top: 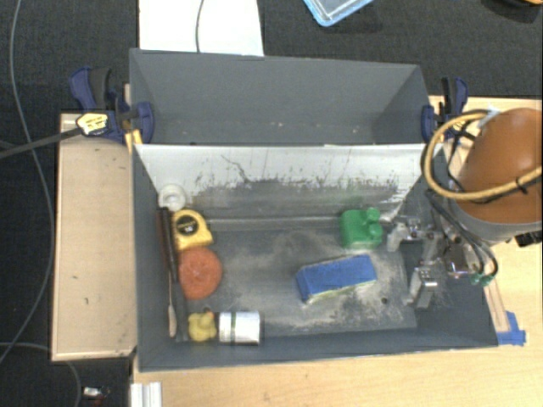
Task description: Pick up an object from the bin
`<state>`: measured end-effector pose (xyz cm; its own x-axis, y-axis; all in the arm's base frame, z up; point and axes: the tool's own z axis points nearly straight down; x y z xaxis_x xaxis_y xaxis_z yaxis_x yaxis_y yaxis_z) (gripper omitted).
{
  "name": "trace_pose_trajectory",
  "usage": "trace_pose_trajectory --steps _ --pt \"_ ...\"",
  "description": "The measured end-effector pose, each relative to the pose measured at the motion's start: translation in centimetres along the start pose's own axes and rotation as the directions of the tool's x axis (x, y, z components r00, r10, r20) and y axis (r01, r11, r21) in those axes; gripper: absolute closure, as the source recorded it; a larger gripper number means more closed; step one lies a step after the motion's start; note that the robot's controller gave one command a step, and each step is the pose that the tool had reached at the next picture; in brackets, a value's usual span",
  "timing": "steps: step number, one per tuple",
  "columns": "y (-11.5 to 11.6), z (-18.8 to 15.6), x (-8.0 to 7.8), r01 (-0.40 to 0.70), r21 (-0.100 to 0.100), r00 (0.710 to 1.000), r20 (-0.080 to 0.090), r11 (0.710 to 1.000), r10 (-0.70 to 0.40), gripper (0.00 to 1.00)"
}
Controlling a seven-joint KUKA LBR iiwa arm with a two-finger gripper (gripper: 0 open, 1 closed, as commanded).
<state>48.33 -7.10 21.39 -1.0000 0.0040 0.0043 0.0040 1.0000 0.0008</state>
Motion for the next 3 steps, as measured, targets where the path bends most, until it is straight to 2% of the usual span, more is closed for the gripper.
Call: trace_pose_trajectory --steps 1,2,3 --pt "0.0 -0.3 -0.2 0.003 0.001 1.000 0.007 1.000 -0.003 0.00" --pt "2.5 4.2 -3.1 0.119 0.003 0.993 0.011 0.993 -0.119 0.00" --pt "5.7 4.1 -1.7 0.113 0.002 0.994 0.006 0.994 -0.113 0.00"
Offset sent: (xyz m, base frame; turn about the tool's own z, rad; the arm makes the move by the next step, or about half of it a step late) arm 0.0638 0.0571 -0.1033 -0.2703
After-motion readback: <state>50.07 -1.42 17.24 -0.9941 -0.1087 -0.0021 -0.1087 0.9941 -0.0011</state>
